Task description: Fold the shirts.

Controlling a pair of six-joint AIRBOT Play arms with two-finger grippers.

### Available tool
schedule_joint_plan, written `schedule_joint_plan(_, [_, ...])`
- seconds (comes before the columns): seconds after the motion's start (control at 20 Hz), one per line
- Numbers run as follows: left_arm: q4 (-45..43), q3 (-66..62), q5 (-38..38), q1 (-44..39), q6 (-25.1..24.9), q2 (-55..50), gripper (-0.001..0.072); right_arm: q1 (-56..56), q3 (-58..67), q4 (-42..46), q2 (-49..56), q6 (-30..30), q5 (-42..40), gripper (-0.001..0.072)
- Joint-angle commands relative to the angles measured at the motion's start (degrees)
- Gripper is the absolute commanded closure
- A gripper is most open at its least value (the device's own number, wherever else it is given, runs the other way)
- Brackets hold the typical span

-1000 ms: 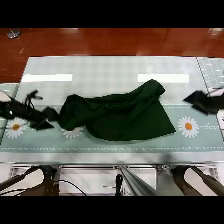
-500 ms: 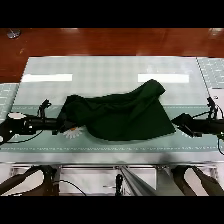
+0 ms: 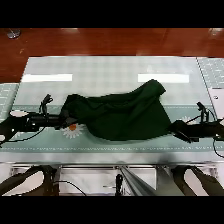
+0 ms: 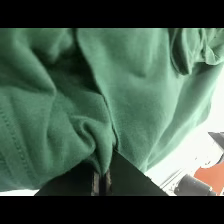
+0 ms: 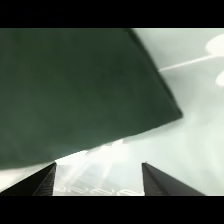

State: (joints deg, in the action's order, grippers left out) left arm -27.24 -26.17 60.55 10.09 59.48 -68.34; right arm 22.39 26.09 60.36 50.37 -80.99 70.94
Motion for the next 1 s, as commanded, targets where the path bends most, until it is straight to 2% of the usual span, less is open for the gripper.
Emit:
schedule_joint_plan(0.0, [0.31,-0.48,0.70,-0.11,-0.33,0.04,0.0685,-3.45,0.02,1.70,3.19,-1.79,-2.23,0.0094])
schedule_joint_plan(0.15, [0.28,-0.48,0.98,-0.11,-0.31,0.04,0.0685,-3.45,0.04,0.92,6.67,-1.73,-4.22,0.0094])
schedule_joint_plan(0.35, [0.28,-0.48,1.01,-0.11,-0.31,0.02,0.0685,-4.02,0.04,-8.72,10.95,1.14,-10.32,0.0094])
schedule_joint_plan(0.5, [0.28,-0.48,1.68,-0.11,-0.31,0.02,0.0685,-8.94,1.79,-12.02,15.85,1.03,-13.97,0.0105])
schedule_joint_plan(0.55, [0.26,-0.48,2.32,-0.11,-0.31,0.04,0.0685,-11.15,3.37,-12.35,17.66,0.76,-14.73,0.0169])
schedule_joint_plan(0.6, [0.26,-0.48,2.78,-0.11,-0.31,0.04,0.0685,-13.05,5.25,-12.33,19.21,0.61,-15.30,0.0339])
schedule_joint_plan(0.65, [0.26,-0.57,3.04,-0.09,-0.31,0.07,0.0685,-14.60,7.32,-12.24,20.46,0.76,-15.26,0.0606])
schedule_joint_plan(0.7, [0.28,-1.18,3.37,0.15,-0.31,0.24,0.0685,-15.85,9.73,-12.15,21.20,0.87,-15.10,0.0680])
schedule_joint_plan(0.85, [0.28,-8.44,8.24,2.97,-0.22,4.11,0.0686,-16.02,21.03,-10.43,19.98,0.61,-10.23,0.0681])
schedule_joint_plan(0.95, [0.31,-18.16,7.54,5.11,2.34,9.25,0.0686,-15.45,33.94,-6.40,17.53,-2.27,-7.43,0.0681])
